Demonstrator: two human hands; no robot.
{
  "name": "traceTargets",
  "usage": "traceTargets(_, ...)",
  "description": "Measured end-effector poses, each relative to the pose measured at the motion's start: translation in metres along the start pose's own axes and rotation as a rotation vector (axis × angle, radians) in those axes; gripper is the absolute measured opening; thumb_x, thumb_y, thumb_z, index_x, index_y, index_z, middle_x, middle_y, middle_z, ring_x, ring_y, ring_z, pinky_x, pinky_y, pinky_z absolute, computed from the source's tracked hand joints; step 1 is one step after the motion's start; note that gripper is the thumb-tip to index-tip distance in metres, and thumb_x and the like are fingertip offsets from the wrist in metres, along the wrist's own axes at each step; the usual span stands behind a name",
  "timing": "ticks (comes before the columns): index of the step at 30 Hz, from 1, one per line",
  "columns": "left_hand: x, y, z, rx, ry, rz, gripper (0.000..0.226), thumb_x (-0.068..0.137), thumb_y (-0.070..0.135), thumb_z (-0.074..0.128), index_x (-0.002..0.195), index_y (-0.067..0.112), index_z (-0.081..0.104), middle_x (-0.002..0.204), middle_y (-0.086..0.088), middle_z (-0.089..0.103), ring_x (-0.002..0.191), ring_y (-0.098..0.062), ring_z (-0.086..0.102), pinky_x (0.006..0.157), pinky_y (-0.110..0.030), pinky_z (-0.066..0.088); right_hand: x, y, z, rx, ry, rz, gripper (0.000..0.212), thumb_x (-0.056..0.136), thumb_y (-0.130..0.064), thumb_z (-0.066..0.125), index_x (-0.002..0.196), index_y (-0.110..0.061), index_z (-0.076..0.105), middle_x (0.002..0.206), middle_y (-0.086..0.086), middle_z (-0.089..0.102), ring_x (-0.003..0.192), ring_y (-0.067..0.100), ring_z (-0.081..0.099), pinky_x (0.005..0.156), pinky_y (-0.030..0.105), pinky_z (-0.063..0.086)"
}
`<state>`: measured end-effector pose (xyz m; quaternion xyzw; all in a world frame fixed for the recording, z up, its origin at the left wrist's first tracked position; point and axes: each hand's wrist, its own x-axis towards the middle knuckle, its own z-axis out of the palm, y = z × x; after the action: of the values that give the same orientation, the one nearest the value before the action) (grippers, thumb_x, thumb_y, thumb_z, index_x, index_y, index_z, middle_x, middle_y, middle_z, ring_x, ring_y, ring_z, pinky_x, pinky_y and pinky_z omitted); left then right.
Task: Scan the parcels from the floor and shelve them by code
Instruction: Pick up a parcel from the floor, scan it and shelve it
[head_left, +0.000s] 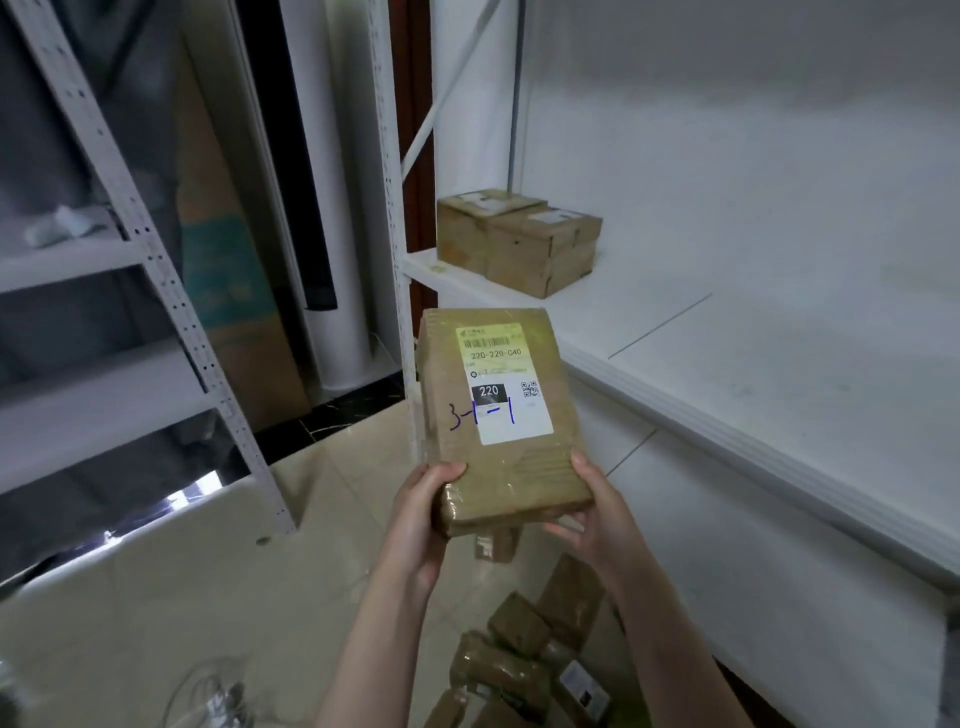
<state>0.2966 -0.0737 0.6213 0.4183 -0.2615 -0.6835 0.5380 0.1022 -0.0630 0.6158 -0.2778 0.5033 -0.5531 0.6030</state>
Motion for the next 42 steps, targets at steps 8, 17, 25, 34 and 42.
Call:
traceTargets(8,0.037,0.026,0.071,-0.019,-0.159,0.015,0.046,0.071,0.032,0.067,0.113,0.015,0.071,0.104,-0.008,0.076,0.093,-0.025,0.069,0.092,-0.043,0.046,0.017,-0.063,-0.031,-0.041,-0.011,-0.181,0.037,0.086,-0.040,0.063,0.117,-0.020,0.068,0.117,0.006,0.072,0.116,0.026,0.065,0.098,0.053,0.052)
traceTargets(17,0.106,0.047,0.110,0.043,-0.238,0.025,0.021,0.094,0.030,0.056,0.103,0.019,0.072,0.099,-0.007,0.077,0.093,-0.025,0.069,0.090,-0.043,0.050,0.062,-0.097,-0.027,-0.086,0.123,-0.272,0.032,0.093,-0.042,0.063,0.117,-0.021,0.066,0.115,0.005,0.071,0.106,0.022,0.068,0.089,0.046,0.058)
traceTargets(25,0.233,0.059,0.151,0.225,-0.393,-0.076,0.033,0.092,0.038,0.062,0.115,0.017,0.072,0.109,-0.008,0.076,0.105,-0.028,0.071,0.100,-0.053,0.052,0.150,-0.116,-0.017,0.010,0.468,-0.261,0.050,0.091,-0.050,0.062,0.126,-0.015,0.059,0.121,0.011,0.063,0.107,0.035,0.064,0.081,0.045,0.060)
traceTargets(34,0.358,0.088,0.155,0.442,-0.474,-0.157,0.074,0.064,0.064,0.068,0.124,0.022,0.063,0.116,-0.005,0.072,0.105,-0.027,0.069,0.096,-0.050,0.056,0.256,-0.117,0.045,0.120,0.749,-0.201,0.047,0.093,-0.056,0.054,0.114,-0.014,0.062,0.108,0.010,0.065,0.102,0.036,0.064,0.078,0.046,0.059)
traceTargets(42,0.440,0.102,0.174,0.770,-0.488,-0.079,0.088,0.069,0.081,0.043,0.131,0.020,0.062,0.129,-0.006,0.063,0.118,-0.029,0.057,0.106,-0.047,0.043,0.319,-0.128,0.071,0.071,0.920,-0.216,0.028,0.095,-0.042,0.058,0.092,-0.015,0.058,0.105,0.007,0.060,0.097,0.027,0.059,0.075,0.049,0.060)
